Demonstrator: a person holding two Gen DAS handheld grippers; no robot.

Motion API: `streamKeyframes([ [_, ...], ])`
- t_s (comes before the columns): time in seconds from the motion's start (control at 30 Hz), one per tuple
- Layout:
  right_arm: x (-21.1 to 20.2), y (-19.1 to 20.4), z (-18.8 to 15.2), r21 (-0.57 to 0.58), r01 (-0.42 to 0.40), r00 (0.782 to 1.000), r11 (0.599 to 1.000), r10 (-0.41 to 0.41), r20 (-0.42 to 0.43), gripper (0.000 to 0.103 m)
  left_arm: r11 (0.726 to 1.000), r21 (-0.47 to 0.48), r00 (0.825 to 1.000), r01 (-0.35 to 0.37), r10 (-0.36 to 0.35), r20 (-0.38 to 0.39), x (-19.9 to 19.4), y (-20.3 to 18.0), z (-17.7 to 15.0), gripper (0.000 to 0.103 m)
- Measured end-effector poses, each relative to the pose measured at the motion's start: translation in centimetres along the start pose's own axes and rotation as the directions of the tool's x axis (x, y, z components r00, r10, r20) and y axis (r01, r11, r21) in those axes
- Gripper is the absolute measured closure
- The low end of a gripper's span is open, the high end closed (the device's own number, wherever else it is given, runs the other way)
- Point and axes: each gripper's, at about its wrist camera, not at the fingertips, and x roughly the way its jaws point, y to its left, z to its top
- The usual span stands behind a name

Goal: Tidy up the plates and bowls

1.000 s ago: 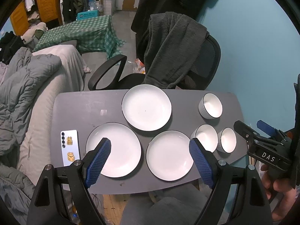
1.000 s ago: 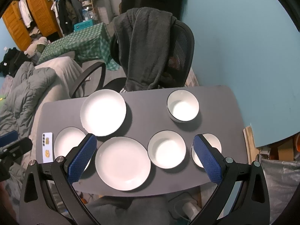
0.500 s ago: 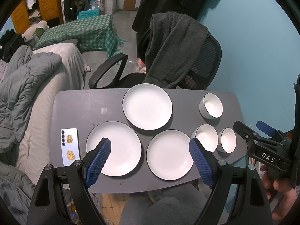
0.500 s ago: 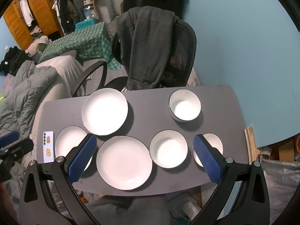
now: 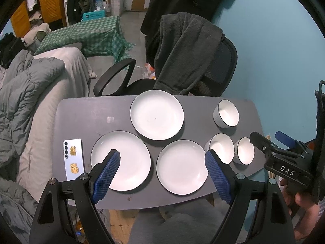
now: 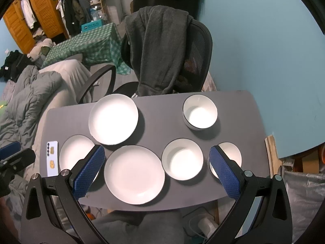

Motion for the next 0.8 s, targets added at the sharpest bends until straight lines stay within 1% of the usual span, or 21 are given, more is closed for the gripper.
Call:
streamKeyframes([
  [0.1,0.1,-0.4,-0.2,0.006,-0.001,1.000,1.000,0.001,-0.006,0.002,1.000,0.018,1.000,-0.007,0.007,0.011,0.3,-0.2,0.1,0.016],
  [0.13,0.3,-0.5,-0.3,0.011,-0.005,1.000,1.000,0.005,0.004,0.002,1.000,0.024,1.000,-0.011,0.011,0.011,0.5,-0.2,0.1,0.016],
  [0.33,1.3,-1.3,-0.8,-0.004,0.033,0.999,0.999,-0.033,-0.033,0.002,0.997,0.075,1.000,-0.010,0.010,-0.001,2.3,-0.1,0.4,0.016],
  [0.43,2.0,-2.0,-1.1,-0.003,0.036,0.998,0.999,-0.036,-0.057,0.002,0.996,0.093,1.000,0.002,-0.002,-0.001,3.5,-0.1,0.6,0.016],
  [0.53,3.0,-2.9,-1.9,0.006,0.041,0.996,0.999,-0.040,-0.085,0.002,0.993,0.122,1.000,0.001,0.002,-0.020,5.2,-0.3,0.7,0.016],
  [0.6,3.5,-3.5,-2.5,0.013,0.040,0.994,0.999,-0.039,-0.101,0.002,0.990,0.142,1.000,-0.012,0.015,-0.027,6.1,-0.5,0.6,0.016],
  [0.67,4.0,-4.1,-3.3,0.023,0.040,0.992,0.999,-0.037,-0.124,0.002,0.986,0.164,1.000,-0.003,0.008,-0.028,6.9,-0.8,0.5,0.016],
  [0.7,4.3,-4.2,-3.6,0.034,0.025,0.991,0.999,-0.020,-0.134,0.002,0.986,0.170,0.999,0.002,0.004,-0.032,7.5,-0.9,0.4,0.016],
  [0.77,5.1,-5.0,-4.7,0.052,0.028,0.988,0.998,-0.020,-0.155,0.002,0.985,0.171,0.999,0.010,-0.001,-0.052,8.5,-1.0,0.2,0.016],
  [0.8,5.5,-5.0,-5.0,0.069,0.008,0.986,0.998,0.004,-0.167,0.002,0.985,0.171,0.998,0.018,-0.009,-0.057,8.9,-1.1,0.1,0.016],
])
